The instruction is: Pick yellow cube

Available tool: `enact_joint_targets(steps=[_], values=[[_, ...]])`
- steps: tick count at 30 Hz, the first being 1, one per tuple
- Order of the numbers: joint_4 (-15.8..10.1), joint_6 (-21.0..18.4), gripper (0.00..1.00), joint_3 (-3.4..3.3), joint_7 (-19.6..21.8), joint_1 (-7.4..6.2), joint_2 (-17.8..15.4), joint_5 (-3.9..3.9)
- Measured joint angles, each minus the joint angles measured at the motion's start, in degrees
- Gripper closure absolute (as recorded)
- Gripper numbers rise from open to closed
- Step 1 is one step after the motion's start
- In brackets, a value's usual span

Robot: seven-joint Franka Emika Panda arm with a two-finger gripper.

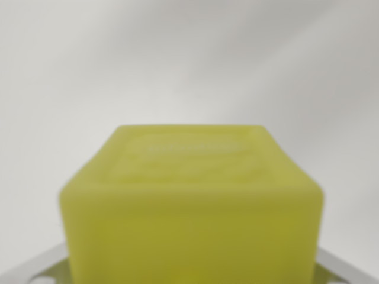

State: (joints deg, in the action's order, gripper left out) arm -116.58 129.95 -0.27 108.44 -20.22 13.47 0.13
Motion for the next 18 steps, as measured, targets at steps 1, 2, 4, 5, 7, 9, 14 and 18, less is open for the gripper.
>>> enact_joint_targets(steps=[1, 2, 4, 5, 7, 9, 14, 18], values=[[0.1, -0.3, 1.0, 0.0, 0.0, 0.0, -0.2, 0.0], [0.2, -0.6, 1.0, 0.0, 0.0, 0.0, -0.4, 0.0], [0.5, -1.3, 1.0, 0.0, 0.0, 0.0, -0.8, -0.01], [0.6, -1.6, 1.0, 0.0, 0.0, 0.0, -1.0, -0.01], [0.9, -2.3, 1.0, 0.0, 0.0, 0.0, -1.4, -0.01], [1.2, -2.9, 1.0, 0.0, 0.0, 0.0, -1.8, -0.01], [1.8, -4.3, 1.0, 0.0, 0.0, 0.0, -2.5, -0.02], [1.9, -4.4, 1.0, 0.0, 0.0, 0.0, -2.6, -0.02]])
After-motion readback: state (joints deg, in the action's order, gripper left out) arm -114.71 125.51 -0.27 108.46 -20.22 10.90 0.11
